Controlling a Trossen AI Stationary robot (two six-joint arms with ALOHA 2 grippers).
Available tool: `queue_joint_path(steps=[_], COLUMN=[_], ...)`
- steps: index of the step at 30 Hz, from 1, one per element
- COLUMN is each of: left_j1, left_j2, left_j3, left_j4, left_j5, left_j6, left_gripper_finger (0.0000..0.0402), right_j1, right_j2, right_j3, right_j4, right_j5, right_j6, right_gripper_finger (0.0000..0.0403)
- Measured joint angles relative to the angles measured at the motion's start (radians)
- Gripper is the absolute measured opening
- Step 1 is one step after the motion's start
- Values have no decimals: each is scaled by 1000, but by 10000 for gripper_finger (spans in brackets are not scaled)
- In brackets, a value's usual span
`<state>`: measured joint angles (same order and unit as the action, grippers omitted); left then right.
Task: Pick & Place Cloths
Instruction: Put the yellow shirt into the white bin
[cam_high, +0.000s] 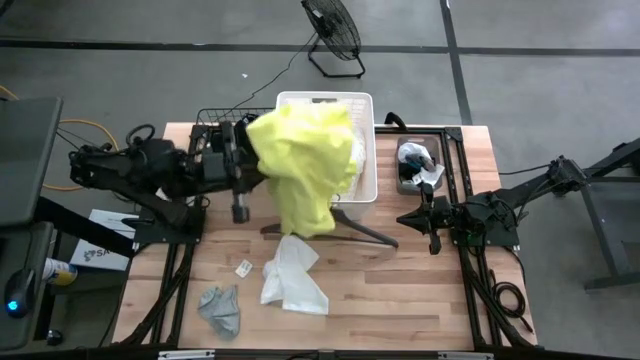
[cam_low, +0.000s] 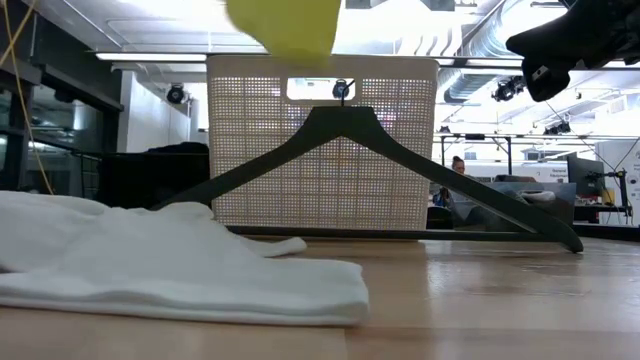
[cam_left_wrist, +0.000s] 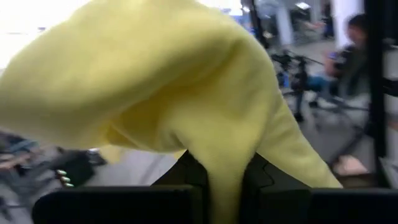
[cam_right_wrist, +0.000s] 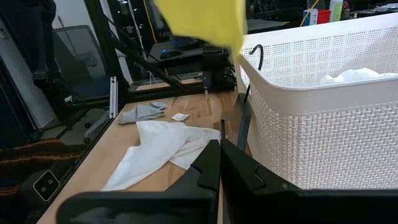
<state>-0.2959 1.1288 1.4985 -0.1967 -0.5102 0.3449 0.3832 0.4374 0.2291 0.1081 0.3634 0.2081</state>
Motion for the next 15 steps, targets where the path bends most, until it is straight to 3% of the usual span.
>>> queue_joint_path(steps=[7, 15], left_j1=[208, 448], left_j2=[61, 154], left_j3=[37, 43], left_j4=[51, 84], left_j5=[3, 116], left_j6=[42, 5], left_gripper_finger=[29, 29], right_j1=[0, 0], right_j2=[0, 0], right_j3=[0, 0], right_j4=[0, 0], right_j5=[-1, 0], right_j6=[0, 0], right_gripper_finger=[2, 2])
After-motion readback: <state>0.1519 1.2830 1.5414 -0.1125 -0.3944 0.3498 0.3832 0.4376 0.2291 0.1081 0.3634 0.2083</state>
